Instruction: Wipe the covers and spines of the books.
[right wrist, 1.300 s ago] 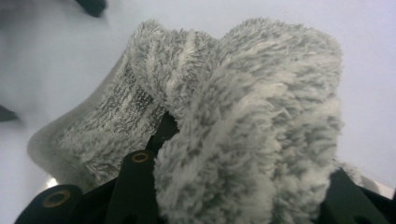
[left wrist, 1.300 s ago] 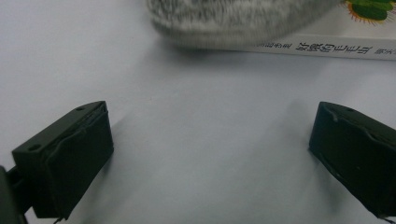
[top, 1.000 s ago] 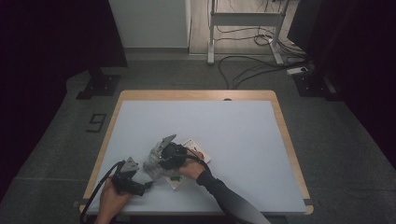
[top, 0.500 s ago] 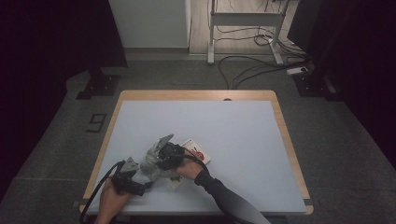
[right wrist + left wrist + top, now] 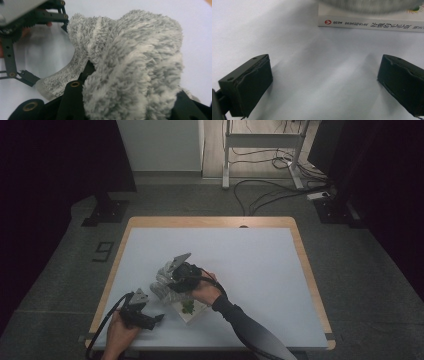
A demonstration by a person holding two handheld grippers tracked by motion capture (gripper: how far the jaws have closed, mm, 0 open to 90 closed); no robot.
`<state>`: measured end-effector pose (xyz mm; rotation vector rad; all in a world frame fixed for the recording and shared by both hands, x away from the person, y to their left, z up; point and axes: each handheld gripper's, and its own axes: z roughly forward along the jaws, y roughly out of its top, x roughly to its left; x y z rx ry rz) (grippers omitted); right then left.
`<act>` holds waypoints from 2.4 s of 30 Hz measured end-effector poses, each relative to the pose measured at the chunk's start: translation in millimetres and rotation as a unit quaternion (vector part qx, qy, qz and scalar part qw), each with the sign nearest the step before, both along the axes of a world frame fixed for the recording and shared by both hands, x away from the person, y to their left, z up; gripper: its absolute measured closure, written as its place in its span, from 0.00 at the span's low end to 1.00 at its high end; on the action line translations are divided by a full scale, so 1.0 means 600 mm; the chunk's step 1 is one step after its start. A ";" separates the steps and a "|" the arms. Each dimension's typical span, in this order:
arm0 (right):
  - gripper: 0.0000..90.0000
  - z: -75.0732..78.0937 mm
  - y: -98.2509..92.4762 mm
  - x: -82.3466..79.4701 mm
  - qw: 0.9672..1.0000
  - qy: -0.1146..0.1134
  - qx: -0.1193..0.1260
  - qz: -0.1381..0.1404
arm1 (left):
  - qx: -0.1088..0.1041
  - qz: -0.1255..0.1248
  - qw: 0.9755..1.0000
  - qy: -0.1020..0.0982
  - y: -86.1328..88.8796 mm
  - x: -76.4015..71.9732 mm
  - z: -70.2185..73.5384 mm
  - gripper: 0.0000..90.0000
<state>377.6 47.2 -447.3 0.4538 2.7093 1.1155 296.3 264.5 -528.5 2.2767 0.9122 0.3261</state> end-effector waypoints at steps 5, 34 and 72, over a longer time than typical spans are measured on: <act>0.63 0.022 -0.004 0.003 1.000 -0.007 0.006 -0.005 | 0.000 0.000 1.000 -0.001 0.000 0.000 0.000 0.00; 0.63 0.035 -0.140 0.036 0.996 -0.012 0.023 -0.088 | -0.001 0.001 1.000 -0.001 0.000 0.000 0.000 0.00; 0.63 0.029 -0.383 0.033 0.975 -0.022 0.025 -0.220 | 0.000 0.001 1.000 -0.001 0.000 0.000 0.000 0.00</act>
